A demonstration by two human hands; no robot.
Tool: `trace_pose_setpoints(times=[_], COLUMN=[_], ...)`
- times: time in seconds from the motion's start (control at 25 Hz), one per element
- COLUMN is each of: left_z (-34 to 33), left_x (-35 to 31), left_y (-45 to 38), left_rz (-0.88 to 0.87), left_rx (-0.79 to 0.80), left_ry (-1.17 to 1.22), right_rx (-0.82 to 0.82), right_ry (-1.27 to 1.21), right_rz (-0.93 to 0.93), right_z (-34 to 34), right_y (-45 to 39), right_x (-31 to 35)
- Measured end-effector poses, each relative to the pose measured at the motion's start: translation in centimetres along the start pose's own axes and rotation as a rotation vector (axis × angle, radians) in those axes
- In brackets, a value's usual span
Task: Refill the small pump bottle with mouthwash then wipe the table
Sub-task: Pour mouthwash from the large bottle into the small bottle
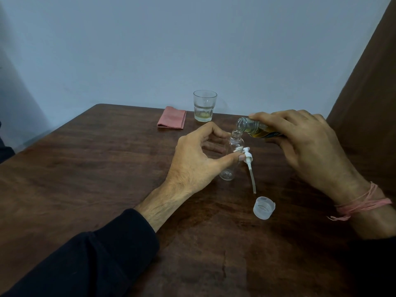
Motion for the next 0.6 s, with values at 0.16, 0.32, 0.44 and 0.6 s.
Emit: trace_pose_setpoints(times=[0.16,0.32,0.44,0.6], left_z=[0.03,0.01,0.04,0.02], left_x=[0.0,-0.06,-0.06,-0.08], left_y=[0.03,0.06,0.09,0.1], left_rz=[0.012,0.019,0.023,0.034], left_rx=[0.004,0.006,0.005,0.008], left_ry=[0.003,-0.006,-0.01,-0.01], right_rx=[-0.001,-0.002,0.001,0.002], right_ry=[0.0,-0.003,0.001,-0.004], right_rz=[-0.005,-0.005,-0.004,-0.002], right_z=[0.07,0.11,0.11,0.14], right_y=[0.0,-0.06,-0.04,0.0], right_x=[-0.04,-0.03,-0.03,-0.12])
Point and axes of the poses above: each hand's wrist, its own y-axis away from the middle knuckle, its own z-axis out of the back of the hand, x = y × z, the point moved 1 cm from there along -y, towards the middle knuckle, and after that the axes turned 1 degree about -y, right-handed, at the moved point
